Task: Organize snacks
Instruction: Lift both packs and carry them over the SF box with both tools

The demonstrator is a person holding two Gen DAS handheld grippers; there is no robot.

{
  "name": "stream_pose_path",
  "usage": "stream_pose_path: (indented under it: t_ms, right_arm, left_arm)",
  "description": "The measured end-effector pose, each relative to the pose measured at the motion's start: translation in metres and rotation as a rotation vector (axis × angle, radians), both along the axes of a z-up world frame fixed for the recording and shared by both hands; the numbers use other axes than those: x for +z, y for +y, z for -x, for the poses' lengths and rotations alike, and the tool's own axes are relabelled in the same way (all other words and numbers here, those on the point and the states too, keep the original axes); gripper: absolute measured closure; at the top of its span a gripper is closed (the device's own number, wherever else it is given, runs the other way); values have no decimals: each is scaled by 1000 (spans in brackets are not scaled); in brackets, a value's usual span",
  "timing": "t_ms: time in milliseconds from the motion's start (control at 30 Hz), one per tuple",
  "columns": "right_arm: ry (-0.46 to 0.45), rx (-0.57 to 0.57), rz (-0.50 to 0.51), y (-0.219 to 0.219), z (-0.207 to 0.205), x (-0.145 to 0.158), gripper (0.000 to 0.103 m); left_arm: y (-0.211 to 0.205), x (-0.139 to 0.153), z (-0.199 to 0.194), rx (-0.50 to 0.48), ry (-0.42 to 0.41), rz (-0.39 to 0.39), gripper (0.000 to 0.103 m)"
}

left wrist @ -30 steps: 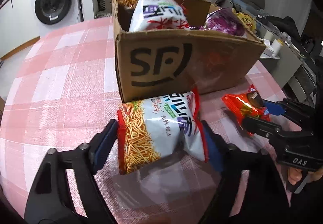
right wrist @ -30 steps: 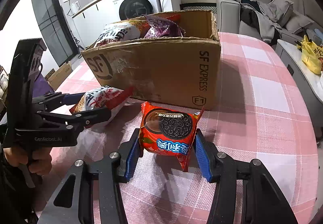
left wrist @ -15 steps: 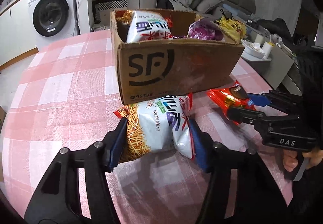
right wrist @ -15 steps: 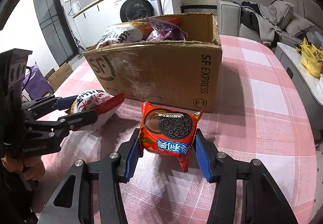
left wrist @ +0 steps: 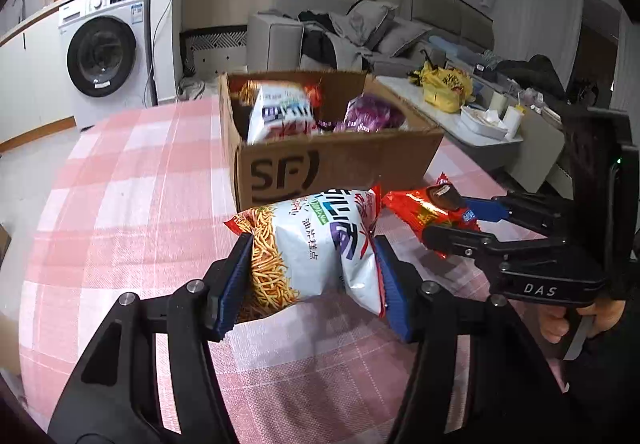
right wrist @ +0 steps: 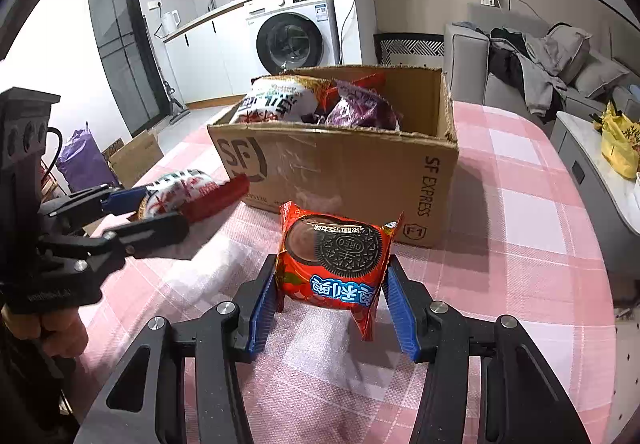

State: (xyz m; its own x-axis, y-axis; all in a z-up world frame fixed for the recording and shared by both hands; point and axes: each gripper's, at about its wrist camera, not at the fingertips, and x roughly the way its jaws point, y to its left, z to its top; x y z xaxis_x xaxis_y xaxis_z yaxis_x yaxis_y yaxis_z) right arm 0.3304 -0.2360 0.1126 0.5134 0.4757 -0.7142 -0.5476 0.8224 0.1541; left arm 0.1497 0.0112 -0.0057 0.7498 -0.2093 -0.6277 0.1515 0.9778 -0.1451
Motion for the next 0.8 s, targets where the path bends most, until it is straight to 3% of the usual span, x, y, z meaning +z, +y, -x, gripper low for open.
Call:
stream_pose_path:
  t_ms: [800]
  right_arm:
    - [-113,-20,-50,-14,4,62,52]
  left_arm:
    - [12,70,12,-6,-113,19,47]
